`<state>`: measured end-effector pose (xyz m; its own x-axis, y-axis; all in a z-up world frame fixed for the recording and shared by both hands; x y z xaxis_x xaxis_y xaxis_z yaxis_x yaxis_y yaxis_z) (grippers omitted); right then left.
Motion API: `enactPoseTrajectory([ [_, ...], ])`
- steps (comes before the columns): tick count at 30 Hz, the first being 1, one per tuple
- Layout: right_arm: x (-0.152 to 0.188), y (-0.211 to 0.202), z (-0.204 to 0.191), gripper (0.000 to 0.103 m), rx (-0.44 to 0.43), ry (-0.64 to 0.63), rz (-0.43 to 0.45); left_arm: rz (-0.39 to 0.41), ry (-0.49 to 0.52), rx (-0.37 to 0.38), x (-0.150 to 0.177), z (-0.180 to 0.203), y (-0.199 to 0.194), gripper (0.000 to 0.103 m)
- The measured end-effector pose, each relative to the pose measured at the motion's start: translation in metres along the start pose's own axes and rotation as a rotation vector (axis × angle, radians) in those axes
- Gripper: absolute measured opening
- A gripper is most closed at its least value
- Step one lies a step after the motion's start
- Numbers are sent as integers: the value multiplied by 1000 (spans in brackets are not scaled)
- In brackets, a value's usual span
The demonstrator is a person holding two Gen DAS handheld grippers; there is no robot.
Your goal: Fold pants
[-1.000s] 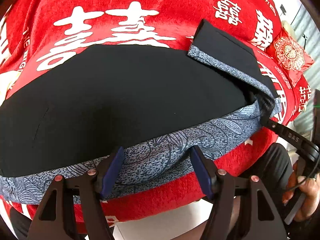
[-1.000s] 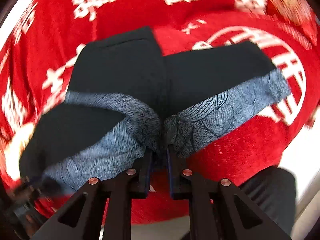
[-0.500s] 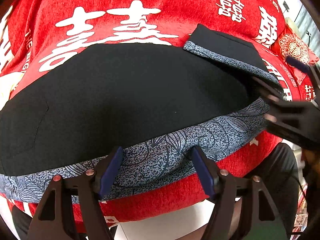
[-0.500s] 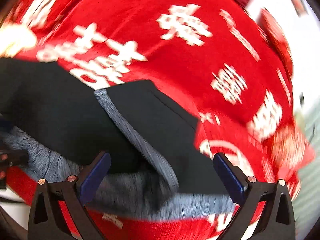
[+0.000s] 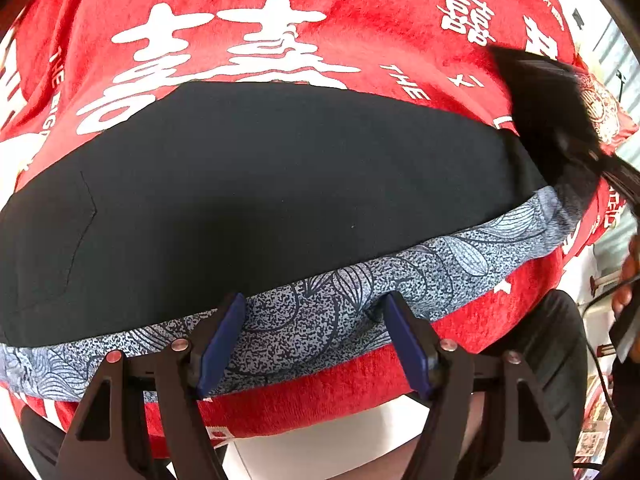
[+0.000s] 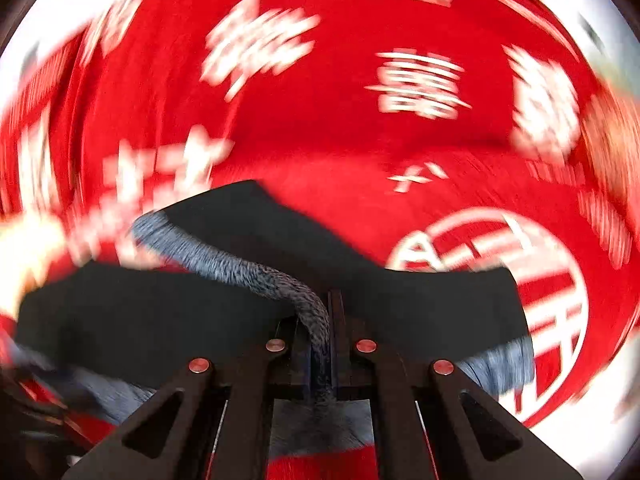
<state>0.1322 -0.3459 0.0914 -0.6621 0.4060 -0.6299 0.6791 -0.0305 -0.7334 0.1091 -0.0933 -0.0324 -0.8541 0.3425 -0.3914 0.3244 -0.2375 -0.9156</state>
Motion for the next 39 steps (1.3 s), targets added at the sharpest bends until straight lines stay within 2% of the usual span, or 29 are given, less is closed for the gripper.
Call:
enactPoseTrajectory([
  [2, -4, -9, 42, 7, -60, 168, -12, 1, -3, 2, 0, 0, 0, 75],
  [4, 7, 4, 82, 7, -59, 267, -63, -1, 0, -3, 0, 0, 1, 75],
  [6, 21, 24, 103, 7, -68, 338, -128, -7, 12, -12, 0, 2, 2, 77],
  [7, 34, 38, 118, 13, -61, 377, -178, -11, 16, -18, 0, 2, 2, 77],
  [8, 41, 43, 122, 14, -78, 398, -201, -14, 18, -22, 0, 3, 2, 77],
  [10, 41, 42, 125, 14, -127, 434, -178, -23, 18, -25, 0, 3, 2, 77],
  [12, 39, 38, 125, 26, -152, 446, -181, -30, 2, -7, -2, 5, 0, 77],
  [14, 32, 29, 128, 69, -162, 441, -145, -31, -2, 11, -4, 9, -2, 77],
  [15, 29, 25, 130, 78, -156, 442, -118, -30, 2, 18, -6, 12, -2, 77],
  [16, 25, 21, 133, 80, -146, 449, -87, -32, 7, 18, -7, 15, -1, 77],
  [17, 22, 19, 136, 75, -154, 457, -77, -37, 14, 14, -8, 17, 1, 77],
  [18, 22, 21, 138, 63, -158, 457, -91, -42, 23, 7, -10, 20, 3, 77],
  [19, 23, 26, 140, 30, -146, 448, -114, -45, 28, 0, -10, 21, 5, 77],
  [20, 25, 34, 141, 15, -121, 438, -143, -48, 31, -6, -11, 22, 7, 77],
  [22, 23, 35, 145, 11, -129, 456, -151, -50, 34, -12, -13, 23, 8, 77],
  [25, 8, 14, 146, 11, -142, 440, -66, -53, 26, -5, -13, 22, 8, 77],
  [26, 6, 16, 153, 11, -105, 435, -53, -55, 26, -8, -13, 22, 10, 77],
  [27, 11, 27, 164, 11, -60, 459, -88, -59, 31, -17, -14, 22, 11, 77],
  [28, 21, 40, 174, 12, -51, 512, -152, -59, 39, -26, -14, 22, 12, 77],
  [29, 30, 49, 180, 12, -92, 585, -209, -61, 45, -32, -14, 23, 12, 77],
  [31, 30, 38, 188, 13, -141, 635, -170, -59, 45, -31, -13, 23, 11, 78],
  [33, 35, 23, 190, 49, -127, 617, -144, -60, 41, -33, -13, 22, 12, 78],
  [34, 41, 18, 193, 88, -122, 634, -147, -61, 41, -36, -14, 22, 13, 78],
  [35, 45, 15, 193, 92, -146, 648, -146, -61, 40, -37, -15, 23, 14, 79],
  [39, 51, 21, 187, 92, -254, 700, -172, -65, 50, -59, -16, 24, 16, 80],
])
Point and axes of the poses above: each gripper's, at about its wrist camera, not at the fingertips, and y roughly the way its jaws point, z to its right, x to its underside, the point moved 10 cm from there along y, roughly the way its jaws point, and after that the axes turned 15 degrees about y, right-handed, at the moved point
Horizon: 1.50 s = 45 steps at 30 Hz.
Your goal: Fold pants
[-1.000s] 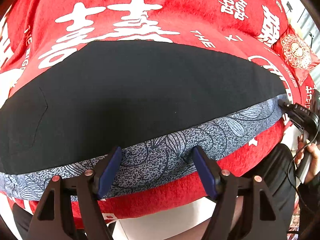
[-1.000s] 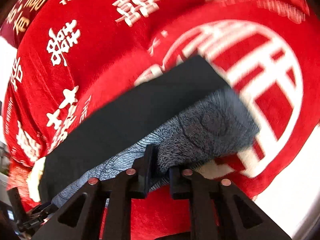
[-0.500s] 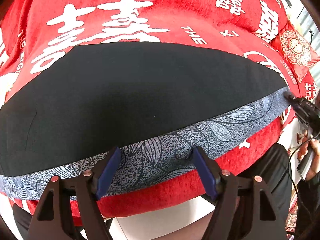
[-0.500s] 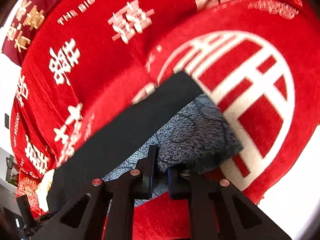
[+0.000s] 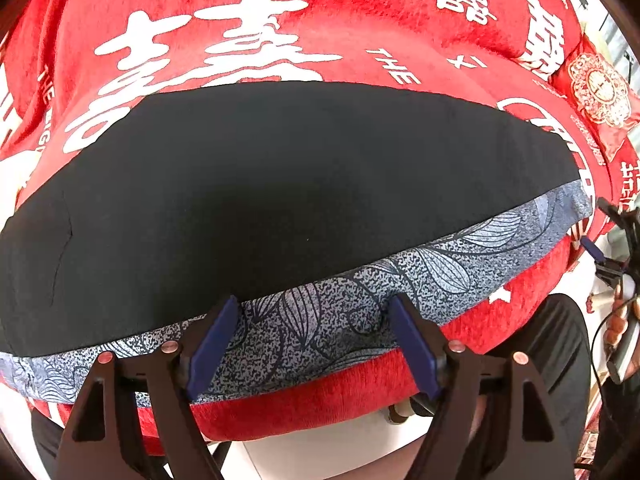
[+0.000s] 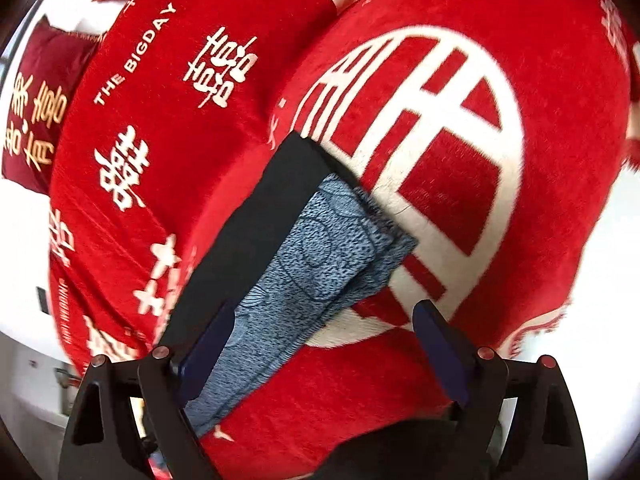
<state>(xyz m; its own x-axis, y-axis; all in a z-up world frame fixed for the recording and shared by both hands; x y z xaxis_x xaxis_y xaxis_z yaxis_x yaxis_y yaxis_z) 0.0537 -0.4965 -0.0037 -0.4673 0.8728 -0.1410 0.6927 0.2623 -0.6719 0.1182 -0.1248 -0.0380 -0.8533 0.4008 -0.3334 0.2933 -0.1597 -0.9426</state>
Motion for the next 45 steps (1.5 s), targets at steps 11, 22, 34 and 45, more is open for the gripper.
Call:
enactPoseTrajectory([
  [11, -15, 16, -29, 11, -73, 32, 1, -6, 0, -6, 0, 0, -2, 80],
  [22, -19, 17, -12, 10, 146, -87, 23, -1, 39, -12, -3, 2, 2, 80],
  [34, 13, -23, -96, 68, 239, -455, 181, 47, -73, 2, -16, -16, -19, 80],
  [45, 262, 116, -167, 68, 261, -1124, -205, 8, -216, -90, 32, -82, -9, 83],
])
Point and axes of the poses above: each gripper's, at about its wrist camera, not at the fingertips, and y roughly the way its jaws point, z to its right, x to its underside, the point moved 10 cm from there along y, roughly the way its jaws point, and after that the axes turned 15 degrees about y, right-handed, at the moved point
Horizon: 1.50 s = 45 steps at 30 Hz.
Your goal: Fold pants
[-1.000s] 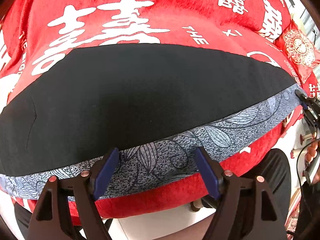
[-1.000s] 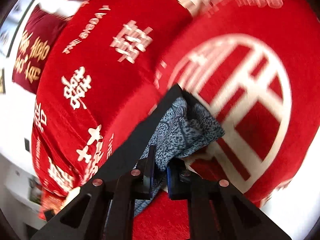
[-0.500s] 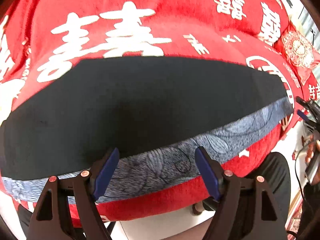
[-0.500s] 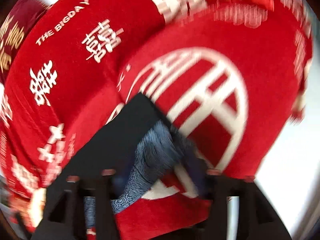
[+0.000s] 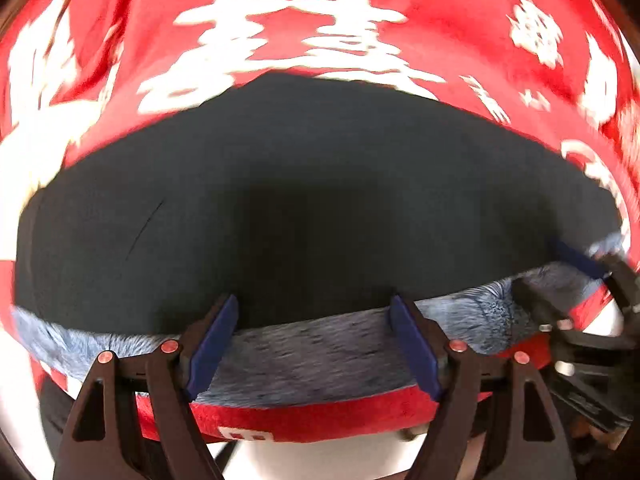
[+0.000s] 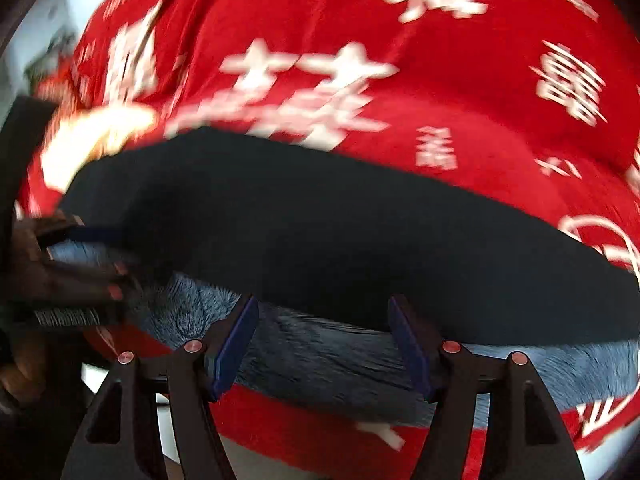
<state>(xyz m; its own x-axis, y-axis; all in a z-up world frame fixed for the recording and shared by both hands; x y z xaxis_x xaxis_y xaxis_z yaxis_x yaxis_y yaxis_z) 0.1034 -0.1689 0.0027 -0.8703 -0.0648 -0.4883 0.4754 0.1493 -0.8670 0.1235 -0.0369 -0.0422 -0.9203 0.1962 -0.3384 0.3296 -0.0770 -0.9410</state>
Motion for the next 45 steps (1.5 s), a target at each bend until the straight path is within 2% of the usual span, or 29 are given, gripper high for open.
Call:
enactPoseTrajectory([
  [1, 5, 5, 1, 69, 27, -27, -4, 5, -13, -18, 5, -11, -3, 83],
  [3, 8, -3, 18, 69, 17, 6, 16, 22, -32, -43, 17, -36, -11, 83],
  [5, 12, -10, 58, 69, 86, 78, 17, 26, -58, -72, 29, -57, -14, 83],
  [7, 15, -15, 99, 69, 96, 165, 15, 27, -88, -58, 36, -71, -19, 83],
  [8, 18, -19, 119, 69, 112, 201, -4, 28, -93, -54, 36, -73, -23, 83],
  [10, 19, -28, 149, 69, 209, 252, -24, 59, -96, -69, 28, -74, -35, 83],
  [11, 12, -36, 154, 69, 209, 289, -6, 85, -88, -61, 19, -73, -39, 83],
  [13, -8, -47, 139, 70, 129, 334, 43, 127, -84, -51, -3, -72, -43, 83],
  [15, -32, -43, 100, 70, 81, 282, 64, 142, -114, -35, -27, -77, -37, 83],
  [19, -81, -4, -10, 77, -38, 139, 55, 114, -189, -50, -55, -108, -16, 83],
  [23, -103, 36, -88, 77, -175, 152, -10, 46, -266, -82, -35, -149, 1, 83],
  [25, -104, 56, -118, 77, -232, 123, -64, 87, -230, -80, -24, -158, -3, 82],
  [26, -97, 73, -138, 77, -279, 96, -136, 87, -204, -94, -18, -159, -6, 82],
  [28, -89, 92, -143, 76, -210, 41, -185, 64, -175, -145, -3, -165, -11, 82],
  [29, -93, 92, -145, 76, -185, 14, -161, 66, -184, -156, 5, -168, -17, 82],
  [31, -108, 78, -148, 76, -141, -18, -75, 96, -214, -98, 19, -166, -24, 83],
  [32, -118, 67, -155, 76, -173, -47, -27, 101, -216, -86, 24, -165, -25, 83],
  [33, -122, 62, -161, 76, -217, -64, -37, 111, -209, -88, 29, -163, -24, 83],
  [36, -125, 74, -167, 76, -272, -94, -149, 141, -192, -121, 31, -159, -25, 84],
  [38, -122, 88, -165, 76, -314, -100, -260, 155, -210, -110, 31, -159, -25, 85],
  [40, -126, 93, -162, 76, -352, -81, -314, 167, -214, -101, 31, -160, -25, 86],
  [42, -133, 96, -162, 76, -431, -33, -379, 177, -209, -110, 31, -159, -25, 86],
  [44, -133, 95, -168, 76, -526, -8, -482, 185, -202, -122, 30, -157, -24, 87],
  [45, -135, 97, -169, 76, -515, -34, -494, 188, -199, -131, 30, -157, -23, 87],
])
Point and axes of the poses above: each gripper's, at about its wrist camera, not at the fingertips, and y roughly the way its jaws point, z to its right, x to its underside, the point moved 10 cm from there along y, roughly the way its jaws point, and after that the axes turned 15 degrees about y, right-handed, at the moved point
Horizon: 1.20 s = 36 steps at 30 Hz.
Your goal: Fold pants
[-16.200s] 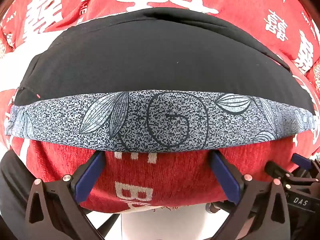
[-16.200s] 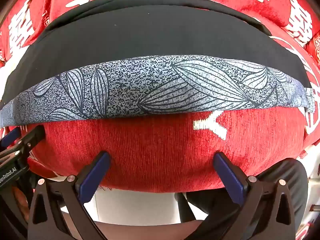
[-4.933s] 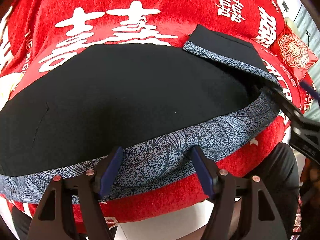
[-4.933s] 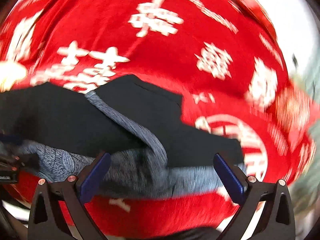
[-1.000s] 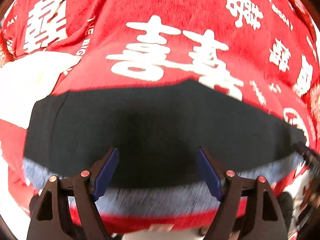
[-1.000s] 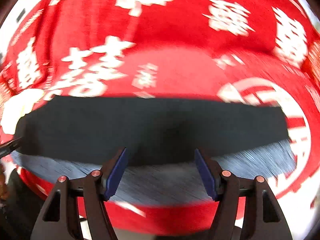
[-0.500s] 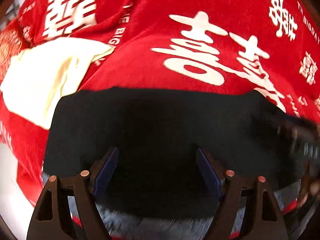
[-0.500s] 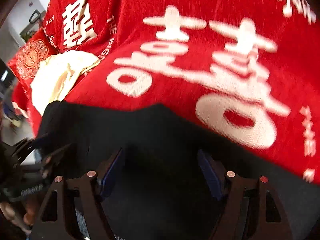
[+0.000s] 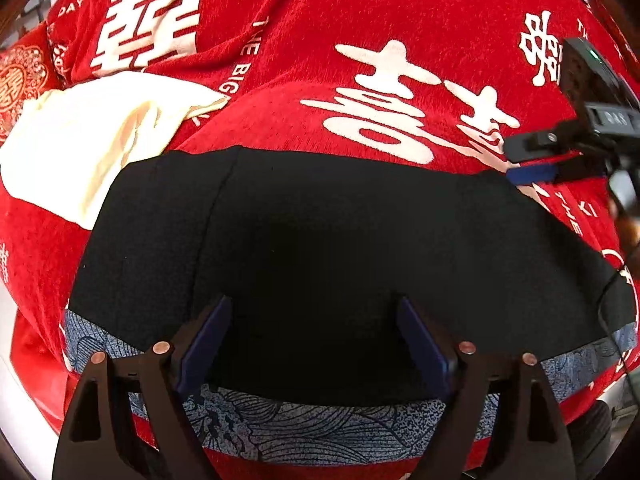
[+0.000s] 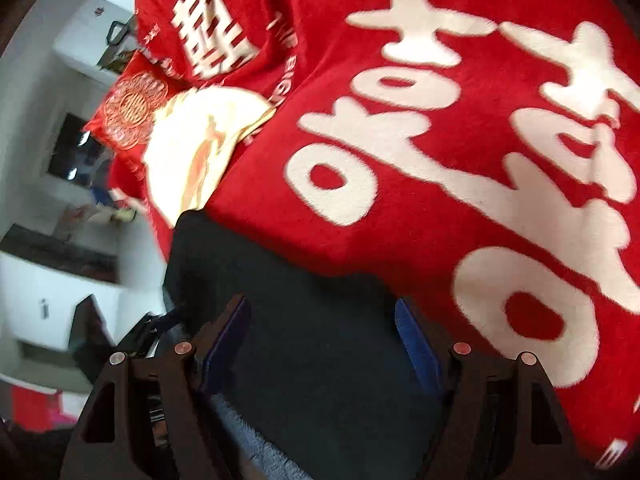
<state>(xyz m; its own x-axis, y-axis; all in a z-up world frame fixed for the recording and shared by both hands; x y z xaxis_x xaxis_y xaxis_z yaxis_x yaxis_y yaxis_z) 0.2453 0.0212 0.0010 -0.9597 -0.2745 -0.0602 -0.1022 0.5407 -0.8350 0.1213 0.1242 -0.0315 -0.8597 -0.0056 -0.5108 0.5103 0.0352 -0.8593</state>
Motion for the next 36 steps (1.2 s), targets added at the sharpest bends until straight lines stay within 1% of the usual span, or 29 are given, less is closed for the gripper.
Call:
enactPoseTrajectory([
  [1, -4, 2, 0, 76, 24, -18, -12, 1, 1, -2, 0, 0, 0, 87],
  [4, -4, 17, 4, 76, 63, -39, -123, 1, -8, 13, 0, -1, 1, 87],
  [5, -5, 24, 8, 76, 117, -65, -147, 2, -10, 18, 0, -1, 1, 87],
  [6, -4, 29, 10, 76, 143, -79, -166, 4, -10, 18, 0, -1, 1, 87],
  [7, -1, 34, 9, 76, 135, -77, -196, 6, -8, 17, 0, -1, 1, 87],
  [8, 5, 38, 4, 81, 84, -64, -241, 7, -7, 16, 0, -1, 1, 88],
  [10, 8, 39, -6, 87, 40, -88, -257, 10, -4, 20, 0, 0, 2, 90],
  [12, 3, 38, -8, 87, 11, -71, -235, 11, 5, 22, 0, 1, 4, 93],
  [13, -6, 35, -11, 87, -38, -32, -192, 10, 11, 19, 0, 2, 4, 93],
  [16, -36, 11, -24, 87, -162, 29, -10, 9, 18, 10, 1, 3, 5, 93],
  [17, -45, 3, -25, 87, -186, 59, 49, 10, 17, 12, 1, 3, 5, 93],
  [18, -47, 1, -26, 87, -186, 68, 55, 10, 16, 13, 1, 3, 5, 93],
  [19, -42, 0, -30, 87, -199, 64, 33, 11, 17, 13, 1, 2, 5, 93],
  [20, -33, 2, -36, 87, -220, 52, -12, 12, 18, 12, 1, 3, 5, 93],
  [21, -22, 6, -39, 87, -219, 34, -65, 12, 17, 11, 1, 3, 6, 93],
  [22, -15, 7, -40, 87, -187, 7, -78, 13, 16, 10, 1, 3, 6, 93],
  [23, -8, 7, -34, 87, -131, -35, -77, 14, 17, 9, 1, 3, 6, 93],
  [24, -7, 7, -28, 87, -104, -36, -77, 15, 17, 8, 2, 3, 6, 93],
  [25, -9, 5, -17, 87, -93, 4, -64, 15, 16, 8, 2, 3, 5, 93],
  [26, -14, 1, -9, 87, -115, 54, -51, 14, 15, 8, 2, 3, 5, 94],
  [27, -14, -1, -6, 87, -154, 94, -48, 13, 14, 8, 2, 3, 5, 94],
  [28, -13, -4, -8, 87, -193, 103, -54, 12, 14, 8, 1, 3, 5, 94],
  [29, -6, -4, -19, 87, -240, 72, -71, 12, 15, 8, 1, 3, 5, 94],
  [31, 9, 3, -37, 87, -269, 13, -123, 11, 18, 3, 1, 3, 6, 94],
  [32, 14, 18, -43, 87, -207, -19, -133, 10, 18, 2, 1, 3, 6, 94],
  [33, 13, 29, -36, 87, -117, -26, -124, 9, 20, 1, 1, 3, 6, 94],
  [34, 10, 38, -23, 84, -25, -18, -117, 9, 21, 0, 1, 3, 6, 94],
  [35, 4, 42, -16, 81, -2, 22, -101, 8, 21, -1, 1, 3, 6, 94],
  [36, -2, 38, -17, 82, 6, 42, -64, 3, 20, 2, 1, 3, 6, 94],
])
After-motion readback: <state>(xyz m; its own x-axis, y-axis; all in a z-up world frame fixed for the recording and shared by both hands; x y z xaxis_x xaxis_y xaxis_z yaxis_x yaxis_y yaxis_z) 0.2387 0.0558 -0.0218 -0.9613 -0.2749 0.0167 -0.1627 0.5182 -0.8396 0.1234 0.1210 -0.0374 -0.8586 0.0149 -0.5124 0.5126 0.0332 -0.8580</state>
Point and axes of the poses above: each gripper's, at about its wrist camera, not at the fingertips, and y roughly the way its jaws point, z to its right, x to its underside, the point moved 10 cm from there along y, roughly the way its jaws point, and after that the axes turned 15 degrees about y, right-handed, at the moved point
